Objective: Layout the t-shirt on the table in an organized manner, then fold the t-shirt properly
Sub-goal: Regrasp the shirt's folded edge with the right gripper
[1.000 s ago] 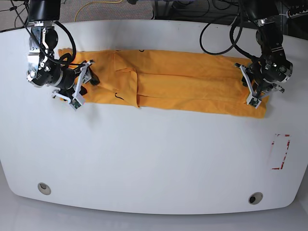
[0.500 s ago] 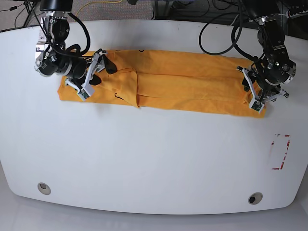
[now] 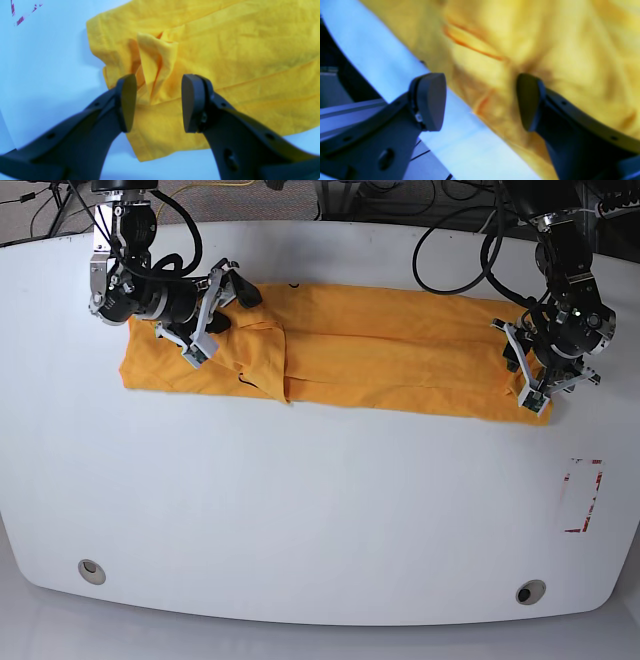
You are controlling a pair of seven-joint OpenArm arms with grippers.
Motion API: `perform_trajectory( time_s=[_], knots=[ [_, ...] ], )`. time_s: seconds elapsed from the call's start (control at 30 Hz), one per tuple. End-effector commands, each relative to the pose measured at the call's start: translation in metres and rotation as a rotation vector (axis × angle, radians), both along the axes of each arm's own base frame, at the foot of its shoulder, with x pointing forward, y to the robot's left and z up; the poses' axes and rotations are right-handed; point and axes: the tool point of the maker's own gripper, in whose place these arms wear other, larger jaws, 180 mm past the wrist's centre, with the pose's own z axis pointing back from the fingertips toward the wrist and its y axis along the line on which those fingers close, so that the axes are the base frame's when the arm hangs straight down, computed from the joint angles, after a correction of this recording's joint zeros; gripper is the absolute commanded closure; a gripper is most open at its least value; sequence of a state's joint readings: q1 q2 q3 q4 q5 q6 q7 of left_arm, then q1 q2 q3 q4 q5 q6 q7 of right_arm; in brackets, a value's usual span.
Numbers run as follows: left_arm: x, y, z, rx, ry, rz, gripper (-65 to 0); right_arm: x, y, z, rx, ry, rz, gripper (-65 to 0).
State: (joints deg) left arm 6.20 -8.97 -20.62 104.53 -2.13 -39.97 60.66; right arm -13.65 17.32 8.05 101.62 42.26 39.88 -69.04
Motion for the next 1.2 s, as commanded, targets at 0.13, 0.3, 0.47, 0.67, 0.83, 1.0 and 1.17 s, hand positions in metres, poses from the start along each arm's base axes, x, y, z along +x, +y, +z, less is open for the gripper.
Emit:
perform_trajectory(
  time_s=[0.13, 0.3, 0.47, 0.67, 0.83, 1.0, 1.17],
  knots=[
    [0.005, 0.003, 0.01, 0.012, -0.034, -0.007, -27.5, -0.006, 0.015, 0.004, 0.023, -0.011, 0.055, -42.3],
    [0.004, 0.003, 0.009, 0.012, -0.031, -0.007, -27.5, -0.009, 0.026, 0.012, 0.071, -0.019, 0.071, -42.3],
    [0.0, 0.003, 0.006, 0.013, -0.02, -0.008, -27.5, -0.01, 0.042, 0.025, 0.17, -0.023, 0.092, -42.3],
    [-0.004, 0.003, 0.003, 0.013, -0.008, -0.008, -27.5, -0.01, 0.055, 0.038, 0.266, -0.023, 0.096, -42.3],
    [-0.004, 0.003, 0.003, 0.013, -0.008, -0.008, -27.5, -0.02, 0.072, 0.041, 0.315, 0.001, 0.143, -42.3],
    [-0.004, 0.003, 0.003, 0.013, -0.008, -0.008, -27.5, -0.038, 0.082, 0.034, 0.293, 0.053, 0.234, -42.3],
    [-0.003, 0.004, 0.004, 0.015, -0.013, -0.008, -27.5, -0.04, 0.073, 0.032, 0.258, 0.061, 0.257, -42.3]
  ],
)
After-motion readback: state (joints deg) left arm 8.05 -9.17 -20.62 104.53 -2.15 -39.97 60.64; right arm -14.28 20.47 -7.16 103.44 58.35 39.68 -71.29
